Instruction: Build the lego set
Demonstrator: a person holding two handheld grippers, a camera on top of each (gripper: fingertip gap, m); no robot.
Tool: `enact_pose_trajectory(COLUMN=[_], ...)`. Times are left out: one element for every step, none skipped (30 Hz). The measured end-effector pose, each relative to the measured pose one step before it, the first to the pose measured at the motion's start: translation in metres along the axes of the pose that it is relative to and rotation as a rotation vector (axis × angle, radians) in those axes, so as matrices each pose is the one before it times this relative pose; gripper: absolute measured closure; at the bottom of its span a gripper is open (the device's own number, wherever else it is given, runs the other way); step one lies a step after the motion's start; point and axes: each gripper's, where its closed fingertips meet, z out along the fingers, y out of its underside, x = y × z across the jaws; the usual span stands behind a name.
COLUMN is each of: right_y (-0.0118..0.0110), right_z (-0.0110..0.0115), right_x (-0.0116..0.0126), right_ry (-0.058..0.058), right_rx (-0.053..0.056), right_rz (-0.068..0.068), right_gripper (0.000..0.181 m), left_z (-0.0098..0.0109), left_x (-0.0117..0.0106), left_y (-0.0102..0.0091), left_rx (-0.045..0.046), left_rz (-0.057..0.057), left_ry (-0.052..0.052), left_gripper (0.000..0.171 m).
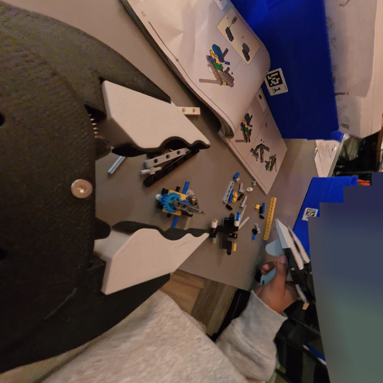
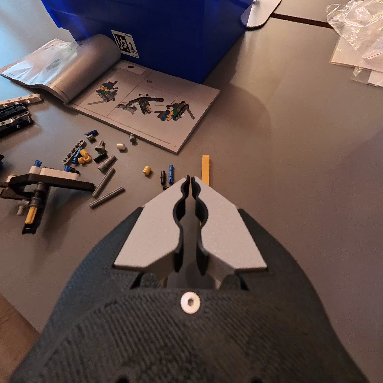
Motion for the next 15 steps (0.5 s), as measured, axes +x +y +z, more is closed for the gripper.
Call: enact_pose_trajectory(right_y=[-0.00014,-0.00016,-0.00002,-0.00001,0.00001,-0.00008,-0.00002,-0.00013,-0.00013,-0.00013,-0.00008,-0.00004,-0.00009,-0.00014,-0.00023], right_z=[-0.00014,-0.00006,-0.00004,0.00002,0.00001,-0.00005,-0.00005,-0.00012,-0.00015,-0.00014,-0.00017,-0.00022,-0.00024,-0.00027,-0.00027], right_x=[0.00011,-0.00004,0.00006,-0.00008,-0.00004,-0.00025,-0.00006,-0.00016,-0.00026,-0.00012,-0.00025,-0.00040,-0.00031,-0.00020,-0.00023], right_ry=[-0.0005,-0.0004,0.0000,0.0001,0.0001,0.0001,-0.0001,-0.0001,-0.0001,-0.0005,-0.0011,-0.0014,-0.0013,-0.0010,-0.0008], right_rx=[0.0011,0.0009,0.0004,0.0000,-0.0001,0.0001,0.0006,0.0011,0.0013,0.0011,0.0008,0.0007,0.0014,0.0020,0.0018], right_rz=[0.0010,0.0006,0.0000,-0.0007,-0.0012,-0.0015,-0.0016,-0.0015,-0.0012,-0.0008,-0.0002,0.0002,0.0000,-0.0001,-0.0001], right_gripper=[0.181,0.181,0.181,0.181,0.181,0.181,0.181,0.181,0.181,0.181,0.181,0.181,0.181,0.181,0.181], left_z=[-0.00153,-0.00097,-0.00023,0.00046,0.00082,0.00075,0.00075,0.00056,0.00039,0.00023,0.00039,0.00061,0.00099,0.00136,0.00132], left_x=[0.00335,0.00293,0.00396,0.00445,0.00291,0.00156,-0.00005,-0.00102,-0.00053,0.00021,-0.00077,-0.00027,-0.00022,-0.00082,-0.00077], left_y=[0.00429,0.00489,0.00533,0.00541,0.00518,0.00490,0.00477,0.00342,0.00140,0.00032,0.00037,0.00068,0.00107,0.00132,0.00143], left_rx=[-0.02592,-0.02968,-0.03299,-0.03554,-0.03394,-0.03106,-0.02769,-0.01959,-0.00907,-0.00255,-0.00273,-0.00614,-0.00892,-0.01177,-0.01284], left_rz=[0.0311,0.0290,0.0233,0.0146,0.0067,0.0050,0.0027,-0.0002,-0.0049,-0.0023,-0.0011,0.0003,0.0022,0.0016,0.0035], left_ry=[0.0092,0.0063,0.0140,0.0198,0.0133,0.0062,-0.0015,-0.0066,-0.0017,0.0018,-0.0056,-0.0031,-0.0034,-0.0092,-0.0096], left_gripper=[0.097,0.099,0.102,0.103,0.104,0.104,0.104,0.105,0.106,0.106,0.106,0.106,0.106,0.106,0.106])
